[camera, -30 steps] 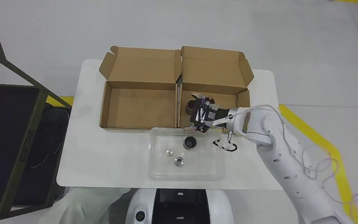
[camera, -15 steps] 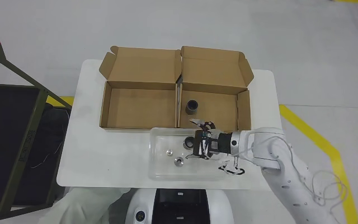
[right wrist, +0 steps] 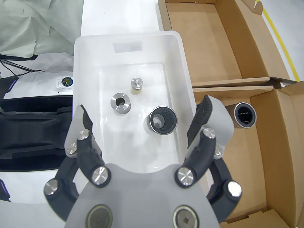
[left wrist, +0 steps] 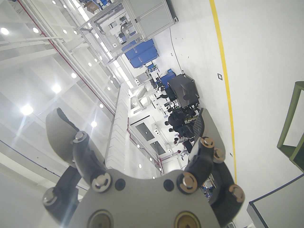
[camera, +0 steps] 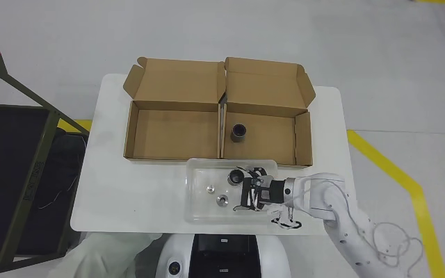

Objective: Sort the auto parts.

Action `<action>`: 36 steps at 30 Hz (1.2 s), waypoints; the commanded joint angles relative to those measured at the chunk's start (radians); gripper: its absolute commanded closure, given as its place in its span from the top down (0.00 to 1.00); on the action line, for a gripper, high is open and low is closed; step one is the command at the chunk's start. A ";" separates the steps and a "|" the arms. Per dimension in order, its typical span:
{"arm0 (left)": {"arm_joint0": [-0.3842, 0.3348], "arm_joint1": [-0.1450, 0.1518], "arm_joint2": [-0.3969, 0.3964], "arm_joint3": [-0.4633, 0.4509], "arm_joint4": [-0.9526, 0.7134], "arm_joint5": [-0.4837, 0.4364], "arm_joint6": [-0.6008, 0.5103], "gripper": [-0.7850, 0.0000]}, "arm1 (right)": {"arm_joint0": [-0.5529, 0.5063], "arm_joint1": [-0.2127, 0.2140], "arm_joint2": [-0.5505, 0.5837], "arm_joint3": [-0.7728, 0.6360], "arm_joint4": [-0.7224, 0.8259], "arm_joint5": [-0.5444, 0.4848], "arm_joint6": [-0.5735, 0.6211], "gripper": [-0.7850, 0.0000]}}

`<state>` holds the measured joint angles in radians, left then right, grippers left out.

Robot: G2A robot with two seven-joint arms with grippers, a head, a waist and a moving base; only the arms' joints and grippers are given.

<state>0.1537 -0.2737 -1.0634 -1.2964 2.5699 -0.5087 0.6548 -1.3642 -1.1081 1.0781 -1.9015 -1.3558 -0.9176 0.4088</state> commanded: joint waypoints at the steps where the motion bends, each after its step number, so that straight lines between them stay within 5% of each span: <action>1: 0.000 0.000 0.000 0.000 0.000 0.000 0.000 1.00 | 0.003 0.000 -0.010 0.013 -0.026 0.005 -0.016 1.00; 36: 0.000 0.000 0.000 0.000 0.000 0.000 0.000 1.00 | 0.123 -0.020 -0.173 0.209 -0.256 0.141 -0.121 0.87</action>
<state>0.1537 -0.2737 -1.0634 -1.2964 2.5699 -0.5087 0.6548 -1.2449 -1.1272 0.9083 -1.6979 -1.6113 -0.7777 0.2892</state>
